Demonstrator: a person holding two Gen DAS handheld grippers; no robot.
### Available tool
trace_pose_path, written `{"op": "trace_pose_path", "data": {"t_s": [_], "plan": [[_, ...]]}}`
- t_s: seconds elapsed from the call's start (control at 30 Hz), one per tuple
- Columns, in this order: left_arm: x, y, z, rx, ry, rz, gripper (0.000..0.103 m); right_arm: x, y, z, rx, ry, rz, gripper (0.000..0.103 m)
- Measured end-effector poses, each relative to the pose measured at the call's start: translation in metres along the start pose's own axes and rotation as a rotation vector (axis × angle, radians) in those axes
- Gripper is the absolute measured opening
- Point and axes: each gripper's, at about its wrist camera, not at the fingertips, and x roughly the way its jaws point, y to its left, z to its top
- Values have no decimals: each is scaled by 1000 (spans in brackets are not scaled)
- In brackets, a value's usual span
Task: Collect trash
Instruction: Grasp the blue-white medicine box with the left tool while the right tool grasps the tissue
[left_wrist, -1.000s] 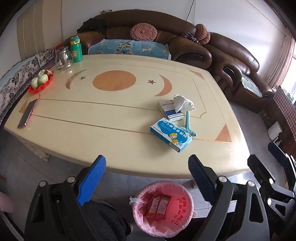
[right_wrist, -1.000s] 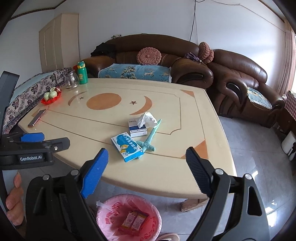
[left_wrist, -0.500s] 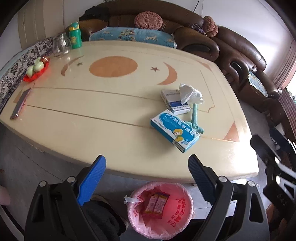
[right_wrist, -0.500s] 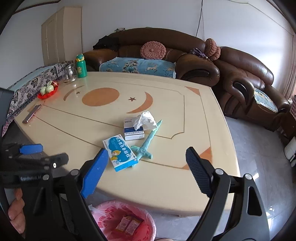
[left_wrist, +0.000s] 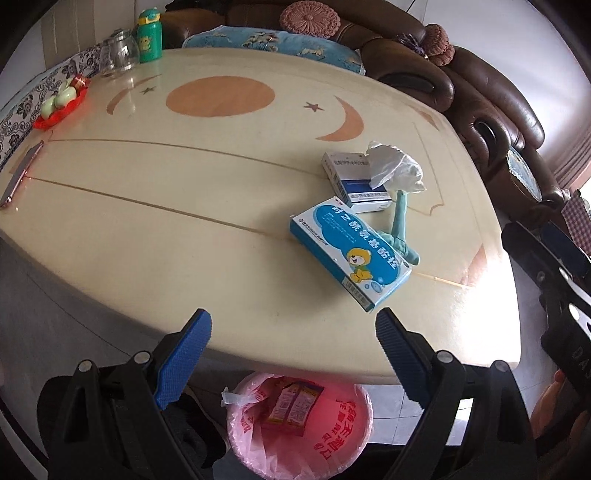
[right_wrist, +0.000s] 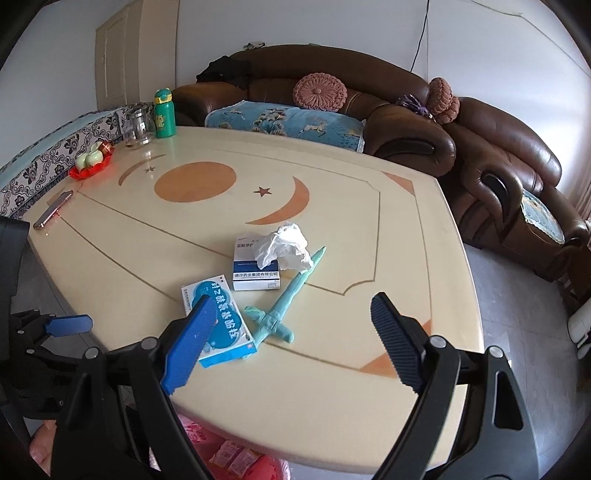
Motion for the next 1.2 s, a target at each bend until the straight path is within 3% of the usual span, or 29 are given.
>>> {"op": "trace_pose_path", "data": {"t_s": [0.4,0.73,0.93,1.2], "plan": [[29,-4,9,-50,31,-28,88,40,-17,19,-5,30,68,84],[57,-5,12,-120,49,-188,88,81,-18,29,-44,64,93,84],[79,12,20,-221,72,-296,88,99,-18,37,-51,66,94,84],[88,16,34,-288,44,-362,88,137,-16,45,-61,114,104,84]]}}
